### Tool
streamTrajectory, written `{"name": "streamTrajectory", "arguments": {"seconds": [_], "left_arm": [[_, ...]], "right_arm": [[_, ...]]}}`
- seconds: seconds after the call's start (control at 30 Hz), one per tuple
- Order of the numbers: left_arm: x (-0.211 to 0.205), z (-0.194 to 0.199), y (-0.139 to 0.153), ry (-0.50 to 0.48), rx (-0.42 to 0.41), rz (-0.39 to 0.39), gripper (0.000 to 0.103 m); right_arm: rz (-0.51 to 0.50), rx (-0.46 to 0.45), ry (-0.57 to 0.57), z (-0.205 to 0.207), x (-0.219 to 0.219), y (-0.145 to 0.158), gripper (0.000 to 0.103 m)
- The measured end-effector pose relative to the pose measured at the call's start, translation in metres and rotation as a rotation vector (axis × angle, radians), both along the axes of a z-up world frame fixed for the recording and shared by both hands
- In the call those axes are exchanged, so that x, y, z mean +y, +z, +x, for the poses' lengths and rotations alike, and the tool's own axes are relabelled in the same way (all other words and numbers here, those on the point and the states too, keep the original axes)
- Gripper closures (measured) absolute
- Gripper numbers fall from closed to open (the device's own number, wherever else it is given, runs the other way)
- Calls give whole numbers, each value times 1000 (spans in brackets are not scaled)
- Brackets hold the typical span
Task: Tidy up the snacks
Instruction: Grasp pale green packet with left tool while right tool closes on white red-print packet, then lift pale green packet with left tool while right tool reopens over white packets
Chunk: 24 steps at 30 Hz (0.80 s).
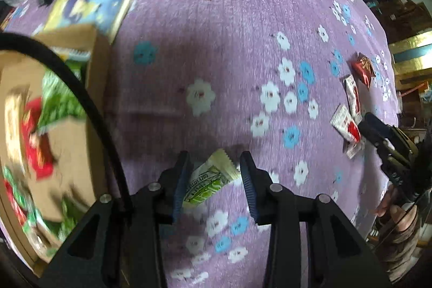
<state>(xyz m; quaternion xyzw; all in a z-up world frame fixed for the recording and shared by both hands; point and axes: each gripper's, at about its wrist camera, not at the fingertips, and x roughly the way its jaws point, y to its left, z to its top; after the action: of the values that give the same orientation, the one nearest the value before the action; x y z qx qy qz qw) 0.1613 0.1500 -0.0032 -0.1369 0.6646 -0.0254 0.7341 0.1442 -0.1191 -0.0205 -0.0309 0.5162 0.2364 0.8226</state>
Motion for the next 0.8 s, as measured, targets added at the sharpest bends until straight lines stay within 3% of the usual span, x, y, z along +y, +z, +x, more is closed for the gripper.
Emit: {"name": "streamTrajectory", "arguments": {"seconds": [0.13, 0.23, 0.43, 0.57, 0.8], "left_arm": [[-13, -9, 1, -74, -35, 78, 62], [-23, -16, 0, -117, -51, 120, 57], [-14, -27, 0, -130, -67, 60, 52], [-6, -30, 0, -171, -50, 6, 47], [-17, -43, 3, -291, -67, 104, 47]], "right_arm": [[34, -42, 9, -8, -4, 13, 52], [55, -43, 36, -11, 4, 17, 52], [21, -111, 173, -27, 38, 19, 52], [-44, -66, 219, -22, 56, 4, 52], [-134, -52, 196, -18, 61, -6, 52]]}}
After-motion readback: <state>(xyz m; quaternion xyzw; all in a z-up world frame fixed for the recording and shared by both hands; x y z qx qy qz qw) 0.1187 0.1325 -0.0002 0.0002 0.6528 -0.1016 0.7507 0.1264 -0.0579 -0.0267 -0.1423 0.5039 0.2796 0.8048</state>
